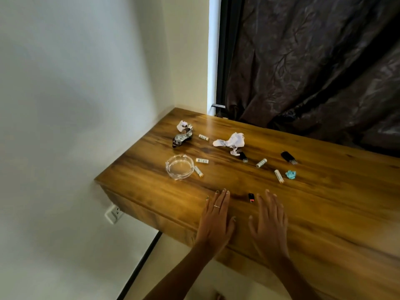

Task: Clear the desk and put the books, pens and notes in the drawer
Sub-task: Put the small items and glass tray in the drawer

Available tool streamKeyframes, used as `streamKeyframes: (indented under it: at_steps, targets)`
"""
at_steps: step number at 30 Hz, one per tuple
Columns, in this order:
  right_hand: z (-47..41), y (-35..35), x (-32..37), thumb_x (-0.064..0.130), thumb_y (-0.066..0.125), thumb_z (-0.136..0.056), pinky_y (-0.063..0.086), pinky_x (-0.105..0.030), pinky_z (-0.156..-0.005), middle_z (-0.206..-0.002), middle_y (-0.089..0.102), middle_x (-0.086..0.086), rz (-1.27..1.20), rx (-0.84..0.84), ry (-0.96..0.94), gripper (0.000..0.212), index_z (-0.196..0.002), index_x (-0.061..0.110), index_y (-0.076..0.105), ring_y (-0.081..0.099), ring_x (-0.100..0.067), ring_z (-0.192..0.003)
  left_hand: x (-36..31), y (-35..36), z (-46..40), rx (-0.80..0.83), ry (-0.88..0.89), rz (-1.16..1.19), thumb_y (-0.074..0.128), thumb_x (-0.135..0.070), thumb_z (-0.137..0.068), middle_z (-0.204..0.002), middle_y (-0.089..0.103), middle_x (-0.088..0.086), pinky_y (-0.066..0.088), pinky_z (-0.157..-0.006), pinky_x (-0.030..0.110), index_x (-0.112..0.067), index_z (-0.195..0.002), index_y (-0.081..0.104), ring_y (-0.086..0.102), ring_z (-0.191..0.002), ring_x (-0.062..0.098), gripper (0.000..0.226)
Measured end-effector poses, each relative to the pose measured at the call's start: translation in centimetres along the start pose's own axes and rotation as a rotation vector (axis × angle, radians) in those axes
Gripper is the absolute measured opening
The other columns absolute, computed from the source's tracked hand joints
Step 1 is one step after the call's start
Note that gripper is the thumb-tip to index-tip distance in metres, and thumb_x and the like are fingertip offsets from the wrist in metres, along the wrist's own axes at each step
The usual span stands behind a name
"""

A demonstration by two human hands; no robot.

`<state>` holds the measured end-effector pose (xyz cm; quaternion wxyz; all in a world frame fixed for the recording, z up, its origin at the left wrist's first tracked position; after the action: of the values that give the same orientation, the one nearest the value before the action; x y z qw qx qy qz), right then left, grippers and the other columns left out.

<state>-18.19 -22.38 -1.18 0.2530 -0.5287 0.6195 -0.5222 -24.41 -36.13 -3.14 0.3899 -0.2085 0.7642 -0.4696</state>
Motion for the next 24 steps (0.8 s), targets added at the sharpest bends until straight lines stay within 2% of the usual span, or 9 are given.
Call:
streamKeyframes:
  at_steps: [2,3,6,10,13,14,19,24]
  targets:
    - [-3.0,0.2,-0.8,0.029,0.059,-0.082,0.038,-0.054,-0.096,-0.141,0.041,-0.018,-0.03,-0.002,0.051,0.057,-0.133,0.008,0.043,0.037,-0.036,-0.129,1.0,-0.2,-2.3,0.026,0.017,0.0,0.033,-0.04,-0.095,-0.158,0.014,0.002,-0.01,-0.115,0.037,-0.016,-0.151,0.013,0.004,-0.145,0.016,0.064]
    - [-4.5,0.2,-1.3,0.024,0.063,-0.082,0.04,-0.054,-0.094,-0.14,0.042,-0.02,-0.066,0.004,0.093,0.057,-0.133,0.006,0.045,0.04,-0.038,-0.128,1.5,-0.3,-3.4,0.035,0.029,-0.004,0.032,-0.04,-0.095,-0.158,0.014,0.001,-0.008,-0.117,0.037,-0.016,-0.151,0.012,0.007,-0.146,0.018,0.064]
    - [-8.4,0.4,-3.0,0.012,0.061,-0.085,0.044,-0.048,-0.092,-0.134,0.049,-0.02,-0.123,0.018,0.167,0.05,-0.132,0.002,0.047,0.047,-0.035,-0.122,2.7,-0.5,-6.8,0.044,0.046,-0.026,0.031,-0.04,-0.092,-0.157,0.019,0.003,-0.003,-0.118,0.04,-0.016,-0.15,0.017,0.014,-0.145,0.022,0.064]
    - [-11.6,1.3,-5.1,-0.001,0.063,-0.08,0.048,-0.046,-0.091,-0.121,0.059,-0.024,0.022,0.002,0.142,0.043,-0.122,-0.003,0.055,0.055,-0.036,-0.113,3.6,-0.2,-10.1,0.055,0.053,-0.062,0.033,-0.039,-0.09,-0.156,0.021,0.003,-0.006,-0.114,0.039,-0.015,-0.149,0.021,0.014,-0.145,0.023,0.065]
    - [-12.6,2.2,-5.6,0.003,0.053,-0.086,0.04,-0.041,-0.103,-0.137,0.049,-0.017,0.213,0.134,0.121,0.048,-0.133,0.003,0.045,0.044,-0.031,-0.127,3.9,0.5,-11.1,0.079,0.059,-0.072,0.035,-0.039,-0.09,-0.156,0.021,0.003,-0.005,-0.113,0.043,-0.015,-0.149,0.021,0.015,-0.145,0.021,0.065]
    - [-12.9,2.6,-5.7,0.004,0.049,-0.087,0.037,-0.039,-0.106,-0.142,0.043,-0.014,0.206,0.183,0.138,0.051,-0.137,0.006,0.041,0.039,-0.028,-0.132,3.9,0.7,-11.4,0.09,0.058,-0.07,0.035,-0.039,-0.09,-0.157,0.02,0.002,-0.006,-0.113,0.043,-0.016,-0.15,0.02,0.014,-0.145,0.021,0.066]
    - [-13.1,3.2,-5.9,-0.006,0.065,-0.075,0.049,-0.046,-0.091,-0.123,0.058,-0.021,0.136,0.183,0.224,0.044,-0.119,-0.001,0.059,0.053,-0.036,-0.115,4.6,0.6,-12.5,0.129,0.064,-0.03,0.034,-0.037,-0.093,-0.159,0.009,-0.003,-0.014,-0.114,0.032,-0.02,-0.151,0.01,0.0,-0.146,0.013,0.065]
    - [-13.1,3.5,-6.6,-0.002,0.058,-0.084,0.049,-0.045,-0.091,-0.13,0.052,-0.02,0.074,0.177,0.313,0.039,-0.122,0.002,0.056,0.046,-0.036,-0.122,6.8,0.0,-12.4,0.126,0.068,-0.03,0.035,-0.036,-0.09,-0.155,0.025,-0.002,0.002,-0.116,0.041,-0.018,-0.149,0.025,0.017,-0.144,0.019,0.062]
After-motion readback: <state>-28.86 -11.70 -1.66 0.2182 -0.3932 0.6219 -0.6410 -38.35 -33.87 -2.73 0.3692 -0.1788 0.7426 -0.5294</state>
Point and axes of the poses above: each hand's wrist, its own z-axis away from the middle knuckle, its own y-axis out of the palm, x = y × z, the point moved 3 cm from there along -z, towards the middle knuckle
